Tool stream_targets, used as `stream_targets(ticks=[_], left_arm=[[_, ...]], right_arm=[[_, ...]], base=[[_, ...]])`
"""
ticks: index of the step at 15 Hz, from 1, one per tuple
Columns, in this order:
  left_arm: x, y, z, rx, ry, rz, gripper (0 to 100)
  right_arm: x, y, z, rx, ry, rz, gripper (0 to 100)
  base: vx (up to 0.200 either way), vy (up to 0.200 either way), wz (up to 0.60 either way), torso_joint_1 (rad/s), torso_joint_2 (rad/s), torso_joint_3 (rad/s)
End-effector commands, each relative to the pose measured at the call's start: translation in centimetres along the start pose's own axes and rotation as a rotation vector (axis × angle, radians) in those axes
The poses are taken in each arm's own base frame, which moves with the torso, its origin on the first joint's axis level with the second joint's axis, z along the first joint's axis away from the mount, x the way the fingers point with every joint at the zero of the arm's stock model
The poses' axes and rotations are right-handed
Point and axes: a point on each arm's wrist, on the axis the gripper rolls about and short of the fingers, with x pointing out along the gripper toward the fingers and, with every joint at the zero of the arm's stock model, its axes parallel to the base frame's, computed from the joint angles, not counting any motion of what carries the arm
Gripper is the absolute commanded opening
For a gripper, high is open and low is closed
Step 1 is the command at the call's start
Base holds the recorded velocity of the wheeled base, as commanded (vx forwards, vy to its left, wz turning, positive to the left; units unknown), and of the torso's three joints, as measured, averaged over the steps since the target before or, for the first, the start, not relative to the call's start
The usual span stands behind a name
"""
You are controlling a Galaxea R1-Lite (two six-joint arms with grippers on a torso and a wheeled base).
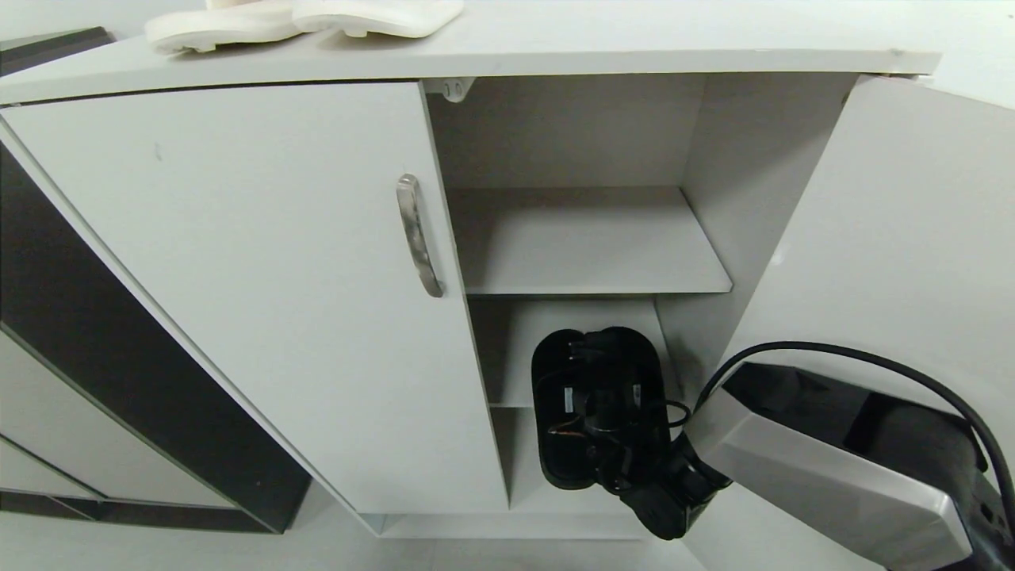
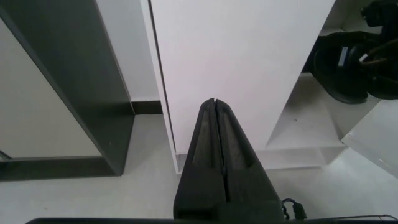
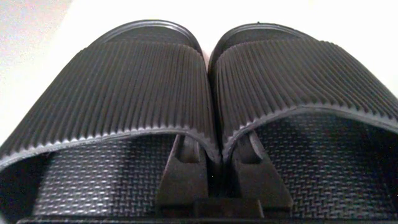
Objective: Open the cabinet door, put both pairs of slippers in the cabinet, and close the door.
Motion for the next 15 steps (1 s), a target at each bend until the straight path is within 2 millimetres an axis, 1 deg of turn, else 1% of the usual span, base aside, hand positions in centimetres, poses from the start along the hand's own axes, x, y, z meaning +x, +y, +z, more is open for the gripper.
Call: stream_targets(ticks=[1, 4, 6, 7, 12, 15], left_arm=[[0.0, 0.0, 0.0, 0.000, 0.001, 0.002, 0], [0.0, 0.0, 0.0, 0.000, 0.001, 0.005, 0], [0.0, 0.0, 0.0, -0.002, 0.001, 0.005, 0], [0.0, 0.0, 0.0, -0.002, 0.001, 0.005, 0], [0.0, 0.0, 0.0, -0.002, 0.001, 0.005, 0], [0.0, 0.0, 0.0, -0.002, 0.001, 0.005, 0]], right_arm=[[1.7, 0.1, 0.7, 0.012, -0.009, -0.022, 0], [3.9, 0.3, 1.4, 0.016, -0.009, -0.050, 0], [5.0, 0.2, 1.9, 0.028, -0.018, -0.063, 0], [5.1, 0.2, 1.9, 0.030, -0.018, -0.063, 0], [7.4, 0.3, 2.2, 0.045, -0.032, -0.079, 0], [8.2, 0.2, 2.3, 0.046, -0.032, -0.089, 0]], base=[[0.000, 0.000, 0.00, 0.000, 0.00, 0.000], [0.000, 0.000, 0.00, 0.000, 0.00, 0.000], [0.000, 0.000, 0.00, 0.000, 0.00, 0.000], [0.000, 0.000, 0.00, 0.000, 0.00, 0.000], [0.000, 0.000, 0.00, 0.000, 0.00, 0.000], [0.000, 0.000, 0.00, 0.000, 0.00, 0.000]])
